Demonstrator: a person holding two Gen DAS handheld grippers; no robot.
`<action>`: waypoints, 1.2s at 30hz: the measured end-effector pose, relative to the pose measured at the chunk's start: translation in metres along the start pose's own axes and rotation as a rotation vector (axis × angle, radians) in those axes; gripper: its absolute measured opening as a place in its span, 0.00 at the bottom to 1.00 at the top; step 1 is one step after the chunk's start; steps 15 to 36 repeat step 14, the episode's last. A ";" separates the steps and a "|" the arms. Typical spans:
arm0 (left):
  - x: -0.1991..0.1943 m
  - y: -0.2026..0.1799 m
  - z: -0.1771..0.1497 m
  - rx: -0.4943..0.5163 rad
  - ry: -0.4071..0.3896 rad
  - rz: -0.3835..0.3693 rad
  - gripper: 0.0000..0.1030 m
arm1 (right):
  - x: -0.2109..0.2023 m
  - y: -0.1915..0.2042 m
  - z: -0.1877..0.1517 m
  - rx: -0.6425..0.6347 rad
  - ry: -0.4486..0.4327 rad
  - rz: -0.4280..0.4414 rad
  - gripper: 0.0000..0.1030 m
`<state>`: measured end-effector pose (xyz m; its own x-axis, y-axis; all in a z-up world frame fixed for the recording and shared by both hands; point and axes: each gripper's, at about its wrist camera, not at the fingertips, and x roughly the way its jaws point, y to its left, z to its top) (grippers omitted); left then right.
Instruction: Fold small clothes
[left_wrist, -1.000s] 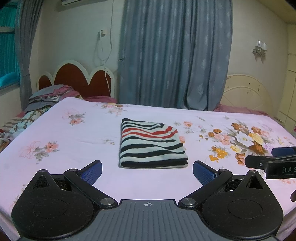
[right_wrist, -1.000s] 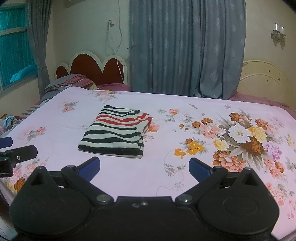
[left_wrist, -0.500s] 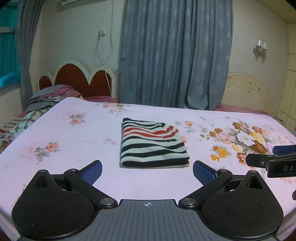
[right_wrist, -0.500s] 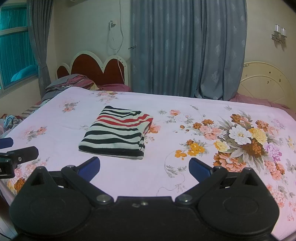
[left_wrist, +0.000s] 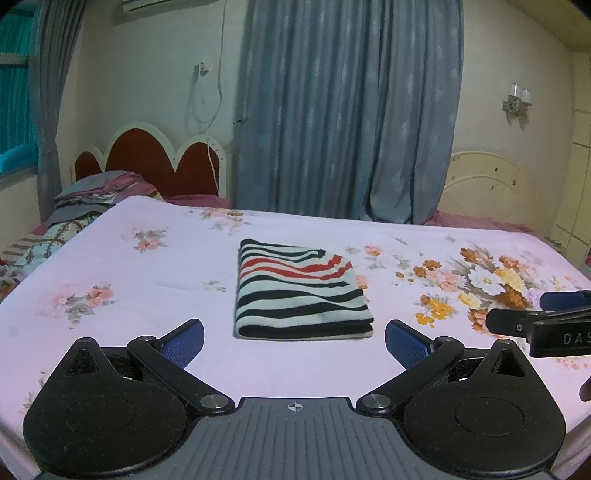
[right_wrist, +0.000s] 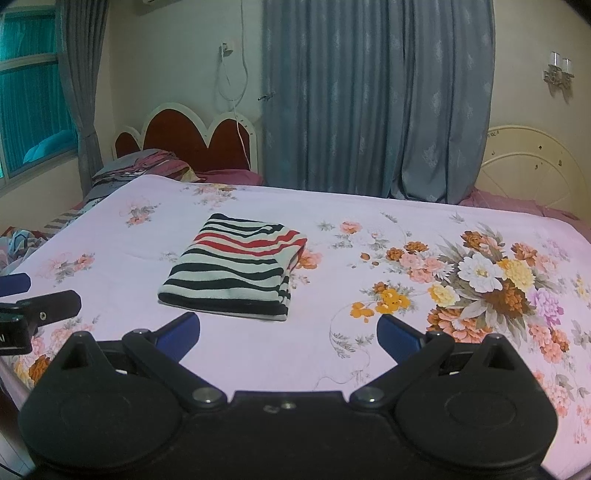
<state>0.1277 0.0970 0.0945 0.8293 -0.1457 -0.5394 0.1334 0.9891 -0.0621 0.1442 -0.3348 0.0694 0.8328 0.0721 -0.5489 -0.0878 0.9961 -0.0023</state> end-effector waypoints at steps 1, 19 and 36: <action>0.000 0.000 0.000 0.001 0.001 -0.003 1.00 | 0.000 0.000 0.000 -0.001 0.000 0.002 0.99; 0.000 -0.002 0.002 0.009 -0.017 0.011 1.00 | -0.001 -0.003 0.002 -0.007 -0.005 0.011 0.99; 0.000 -0.002 0.002 0.009 -0.017 0.011 1.00 | -0.001 -0.003 0.002 -0.007 -0.005 0.011 0.99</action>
